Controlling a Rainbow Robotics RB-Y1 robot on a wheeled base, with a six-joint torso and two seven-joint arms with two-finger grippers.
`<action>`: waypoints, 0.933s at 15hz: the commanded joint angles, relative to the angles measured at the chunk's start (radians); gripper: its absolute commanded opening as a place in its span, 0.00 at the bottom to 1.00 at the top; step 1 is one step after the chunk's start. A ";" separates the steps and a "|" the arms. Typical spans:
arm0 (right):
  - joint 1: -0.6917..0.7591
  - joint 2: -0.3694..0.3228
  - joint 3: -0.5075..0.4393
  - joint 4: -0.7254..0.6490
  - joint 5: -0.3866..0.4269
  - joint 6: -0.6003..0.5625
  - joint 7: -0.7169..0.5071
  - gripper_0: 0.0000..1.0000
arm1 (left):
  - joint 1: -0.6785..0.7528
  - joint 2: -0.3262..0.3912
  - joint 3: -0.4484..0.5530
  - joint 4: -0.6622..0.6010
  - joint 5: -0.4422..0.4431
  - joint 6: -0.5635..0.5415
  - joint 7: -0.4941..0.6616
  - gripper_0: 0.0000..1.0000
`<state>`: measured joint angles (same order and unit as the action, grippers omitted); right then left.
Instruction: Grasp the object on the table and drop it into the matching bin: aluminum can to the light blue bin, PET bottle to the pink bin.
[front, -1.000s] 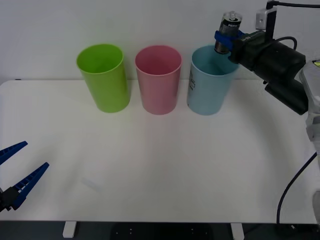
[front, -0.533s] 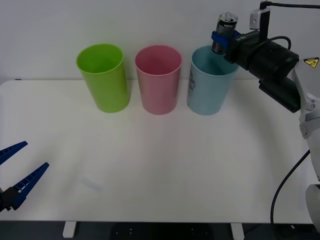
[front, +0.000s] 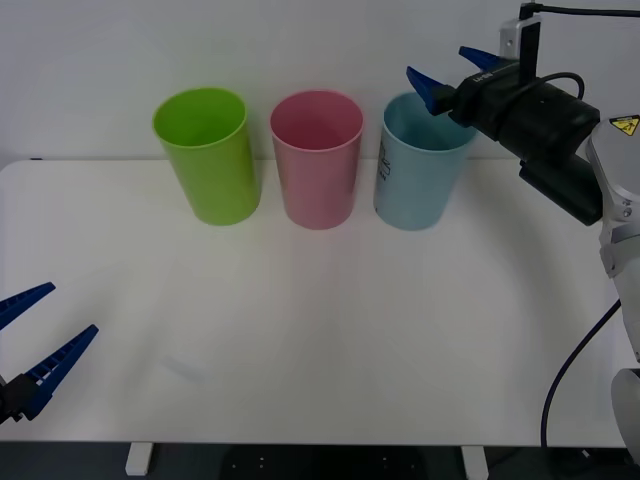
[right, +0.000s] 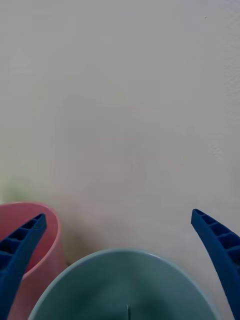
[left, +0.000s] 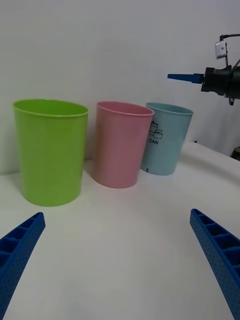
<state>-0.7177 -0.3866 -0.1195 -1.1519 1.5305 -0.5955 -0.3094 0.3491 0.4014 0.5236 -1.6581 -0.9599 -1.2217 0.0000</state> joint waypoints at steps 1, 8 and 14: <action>0.001 0.000 0.000 0.000 -0.012 -0.003 0.006 1.00 | 0.000 0.000 0.000 0.000 0.000 0.000 0.000 1.00; 0.166 -0.008 -0.019 -0.206 -0.024 -0.044 -0.002 1.00 | 0.000 0.000 0.000 0.000 0.000 0.000 0.000 1.00; 0.428 -0.066 -0.019 -0.473 -0.119 -0.119 0.007 1.00 | 0.000 0.000 0.000 0.000 0.000 0.000 0.000 1.00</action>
<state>-0.3192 -0.4434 -0.1379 -1.5936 1.4265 -0.7081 -0.3045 0.3490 0.4014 0.5236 -1.6580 -0.9599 -1.2217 0.0000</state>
